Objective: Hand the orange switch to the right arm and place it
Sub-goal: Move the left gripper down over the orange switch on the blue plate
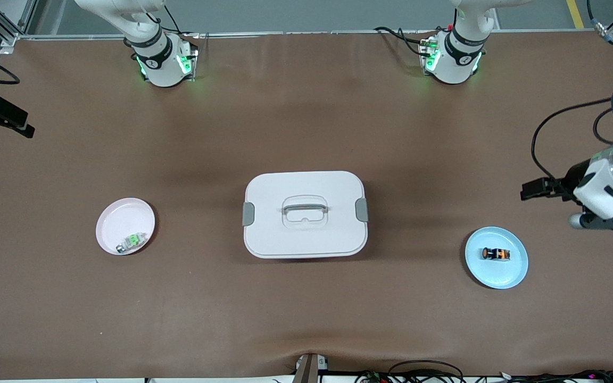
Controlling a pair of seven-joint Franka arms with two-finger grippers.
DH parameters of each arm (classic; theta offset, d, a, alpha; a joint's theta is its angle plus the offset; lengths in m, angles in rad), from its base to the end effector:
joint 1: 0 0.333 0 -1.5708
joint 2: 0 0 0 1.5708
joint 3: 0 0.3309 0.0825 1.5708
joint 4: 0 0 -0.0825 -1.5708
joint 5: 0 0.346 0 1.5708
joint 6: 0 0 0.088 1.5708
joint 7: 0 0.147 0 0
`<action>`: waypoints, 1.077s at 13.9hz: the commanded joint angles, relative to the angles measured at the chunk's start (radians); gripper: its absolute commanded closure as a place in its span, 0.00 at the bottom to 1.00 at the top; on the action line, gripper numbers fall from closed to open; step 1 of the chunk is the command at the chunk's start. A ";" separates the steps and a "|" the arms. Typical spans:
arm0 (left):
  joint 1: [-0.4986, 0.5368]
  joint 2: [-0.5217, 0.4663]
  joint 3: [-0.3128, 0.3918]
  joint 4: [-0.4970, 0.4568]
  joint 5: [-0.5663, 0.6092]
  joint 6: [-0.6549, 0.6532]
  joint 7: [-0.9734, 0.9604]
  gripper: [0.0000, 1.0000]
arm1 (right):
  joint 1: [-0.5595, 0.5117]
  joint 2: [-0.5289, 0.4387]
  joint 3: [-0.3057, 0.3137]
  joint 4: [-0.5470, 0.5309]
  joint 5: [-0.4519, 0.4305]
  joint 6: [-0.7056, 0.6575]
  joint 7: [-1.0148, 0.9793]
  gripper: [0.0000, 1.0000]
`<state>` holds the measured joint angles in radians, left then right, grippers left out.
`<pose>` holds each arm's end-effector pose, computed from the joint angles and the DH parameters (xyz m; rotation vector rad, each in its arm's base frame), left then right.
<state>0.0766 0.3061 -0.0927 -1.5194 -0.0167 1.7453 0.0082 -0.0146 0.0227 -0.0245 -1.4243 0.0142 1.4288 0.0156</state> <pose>0.6098 -0.0057 0.4635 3.0950 -0.0272 -0.1225 0.5082 -0.0175 0.6380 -3.1266 0.0826 0.0282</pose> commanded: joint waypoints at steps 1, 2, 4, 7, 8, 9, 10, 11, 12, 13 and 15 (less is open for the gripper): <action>0.006 0.068 -0.001 0.036 0.018 0.040 0.019 0.00 | -0.002 -0.017 0.002 -0.008 0.007 0.001 0.003 0.00; 0.006 0.094 -0.001 0.036 0.023 0.062 0.019 0.00 | -0.002 -0.017 0.002 -0.008 0.007 0.001 0.003 0.00; 0.006 0.135 -0.001 0.036 0.064 0.121 0.021 0.00 | -0.001 -0.017 0.002 -0.007 0.007 0.004 0.003 0.00; 0.006 0.192 -0.001 0.031 0.072 0.186 0.021 0.00 | 0.005 -0.015 0.008 -0.002 0.009 0.025 0.004 0.00; 0.008 0.218 -0.001 0.030 0.072 0.213 0.021 0.00 | 0.005 -0.015 0.008 -0.002 0.009 0.025 0.004 0.00; 0.006 0.244 -0.001 0.030 0.073 0.245 0.021 0.00 | 0.005 -0.015 0.008 -0.002 0.009 0.025 0.004 0.00; 0.000 0.267 -0.001 0.027 0.075 0.278 0.022 0.00 | 0.005 -0.015 0.006 -0.002 0.009 0.027 0.004 0.00; -0.001 0.295 -0.001 0.027 0.095 0.299 0.038 0.00 | 0.004 -0.015 0.008 -0.002 0.009 0.025 0.004 0.00; 0.003 0.316 -0.002 0.025 0.113 0.315 0.056 0.00 | 0.002 -0.015 0.006 -0.004 0.009 0.025 0.004 0.00; 0.005 0.326 -0.002 0.022 0.115 0.325 0.082 0.00 | 0.001 -0.015 0.006 -0.004 0.007 0.025 0.004 0.00; 0.006 0.344 -0.001 0.025 0.121 0.336 0.137 0.00 | -0.002 -0.015 0.003 -0.005 0.009 0.024 0.004 0.00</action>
<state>0.0802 0.6370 -0.0929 -1.5157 0.0800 2.0783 0.0964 -0.0090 0.0227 -0.0218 -1.4236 0.0152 1.4537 0.0156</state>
